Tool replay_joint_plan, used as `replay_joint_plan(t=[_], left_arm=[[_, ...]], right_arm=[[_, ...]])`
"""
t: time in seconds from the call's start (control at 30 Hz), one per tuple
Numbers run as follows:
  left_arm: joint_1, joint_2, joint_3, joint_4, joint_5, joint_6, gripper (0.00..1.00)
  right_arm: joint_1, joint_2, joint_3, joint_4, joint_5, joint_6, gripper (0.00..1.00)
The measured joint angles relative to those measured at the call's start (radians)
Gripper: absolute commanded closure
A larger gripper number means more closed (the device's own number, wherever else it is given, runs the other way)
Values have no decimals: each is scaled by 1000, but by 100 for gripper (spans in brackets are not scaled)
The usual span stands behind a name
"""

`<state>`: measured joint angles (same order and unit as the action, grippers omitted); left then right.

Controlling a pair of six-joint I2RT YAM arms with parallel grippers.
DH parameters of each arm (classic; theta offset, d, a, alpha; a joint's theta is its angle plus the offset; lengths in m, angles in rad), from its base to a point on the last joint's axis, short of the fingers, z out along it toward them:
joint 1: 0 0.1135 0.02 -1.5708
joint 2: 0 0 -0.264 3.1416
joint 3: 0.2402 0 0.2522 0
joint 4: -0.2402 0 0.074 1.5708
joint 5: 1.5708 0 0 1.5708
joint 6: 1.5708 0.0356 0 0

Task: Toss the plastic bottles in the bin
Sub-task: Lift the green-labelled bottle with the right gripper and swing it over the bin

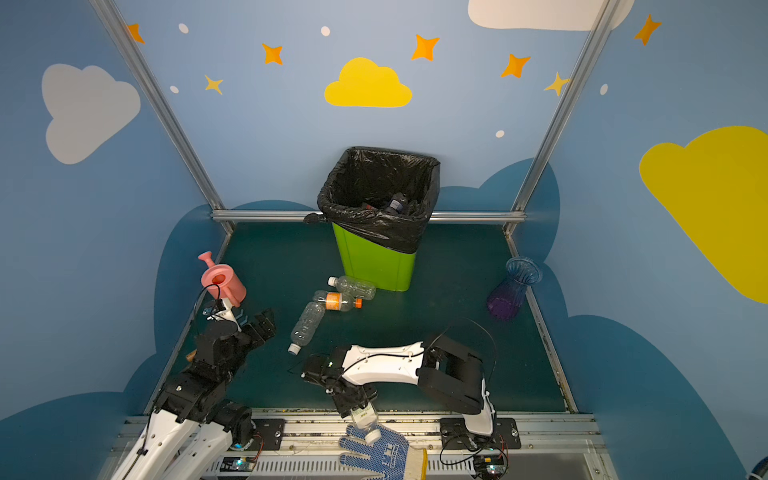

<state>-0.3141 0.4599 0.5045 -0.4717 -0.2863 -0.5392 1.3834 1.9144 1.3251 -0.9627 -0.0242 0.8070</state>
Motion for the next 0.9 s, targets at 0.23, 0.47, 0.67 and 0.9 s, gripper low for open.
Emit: replay_joint_plan(t=[0.23,0.47,0.67,0.9], left_arm=[[2,73,0,35,-12,-8,0],[2,284,31,85,-3,27,0],[2,455,85,139,33,50,0],[2,608,154,145,117,68,0]], right_arm=[[-128,-198,69,-45,54,-74,50],[-356,-436,428,-32,344,-367,52],[-399,-653,650,325,533,-829,51],[-500,-743,761,700,524,-1157,49]])
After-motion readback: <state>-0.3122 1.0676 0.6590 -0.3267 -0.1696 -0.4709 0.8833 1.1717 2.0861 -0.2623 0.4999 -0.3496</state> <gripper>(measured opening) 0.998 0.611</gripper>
